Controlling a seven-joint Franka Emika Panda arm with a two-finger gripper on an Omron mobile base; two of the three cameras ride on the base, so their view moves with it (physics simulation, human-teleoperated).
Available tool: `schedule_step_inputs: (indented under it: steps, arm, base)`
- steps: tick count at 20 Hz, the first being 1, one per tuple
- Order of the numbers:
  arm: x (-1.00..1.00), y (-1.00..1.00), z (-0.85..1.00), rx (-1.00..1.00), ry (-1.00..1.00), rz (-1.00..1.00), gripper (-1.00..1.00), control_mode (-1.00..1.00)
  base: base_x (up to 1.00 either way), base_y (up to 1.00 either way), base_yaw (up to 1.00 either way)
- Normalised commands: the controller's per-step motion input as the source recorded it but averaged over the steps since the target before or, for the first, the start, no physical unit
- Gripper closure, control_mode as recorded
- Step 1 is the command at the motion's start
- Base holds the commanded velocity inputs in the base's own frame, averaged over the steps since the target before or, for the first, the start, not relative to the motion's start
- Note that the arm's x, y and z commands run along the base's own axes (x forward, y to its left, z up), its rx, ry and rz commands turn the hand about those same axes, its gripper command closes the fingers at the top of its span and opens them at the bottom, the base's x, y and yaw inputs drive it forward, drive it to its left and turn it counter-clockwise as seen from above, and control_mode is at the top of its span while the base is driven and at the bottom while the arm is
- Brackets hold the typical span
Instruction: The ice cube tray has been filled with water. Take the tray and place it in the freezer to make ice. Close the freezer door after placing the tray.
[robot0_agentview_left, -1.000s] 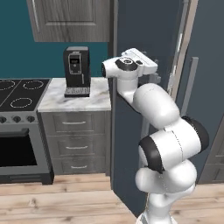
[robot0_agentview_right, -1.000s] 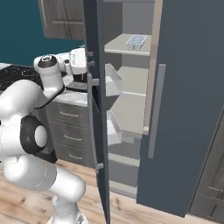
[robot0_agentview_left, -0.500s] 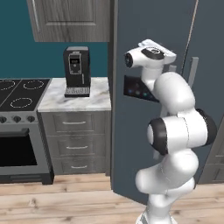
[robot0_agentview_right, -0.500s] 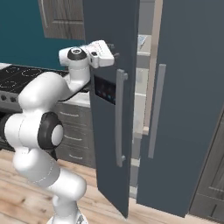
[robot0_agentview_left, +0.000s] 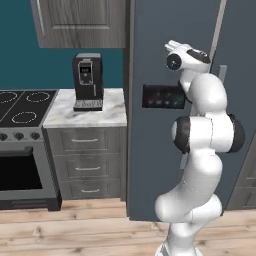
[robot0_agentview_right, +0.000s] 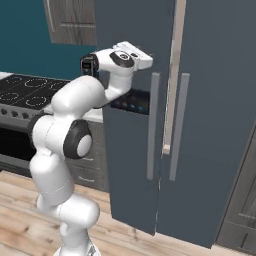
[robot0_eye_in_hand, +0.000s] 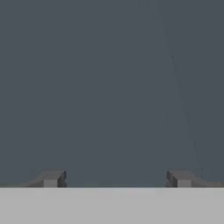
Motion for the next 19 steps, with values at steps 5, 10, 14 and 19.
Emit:
schedule_step_inputs:
  steps: [5, 10, 14, 19]
  arm:
    - [0.82, -0.12, 0.01, 0.04, 0.09, 0.41, -1.00, -1.00]
    - [0.80, -0.02, 0.08, 0.03, 0.07, 0.36, -1.00, -1.00]
    - [0.83, -0.03, 0.14, 0.02, 0.10, 0.30, -1.00, -1.00]
    - [0.59, -0.06, 0.22, 0.01, 0.13, 0.25, -1.00, -1.00]
  base:
    - [0.00, 0.00, 0.00]
    - [0.00, 0.00, 0.00]
    - [0.00, 0.00, 0.00]
    - [0.00, 0.00, 0.00]
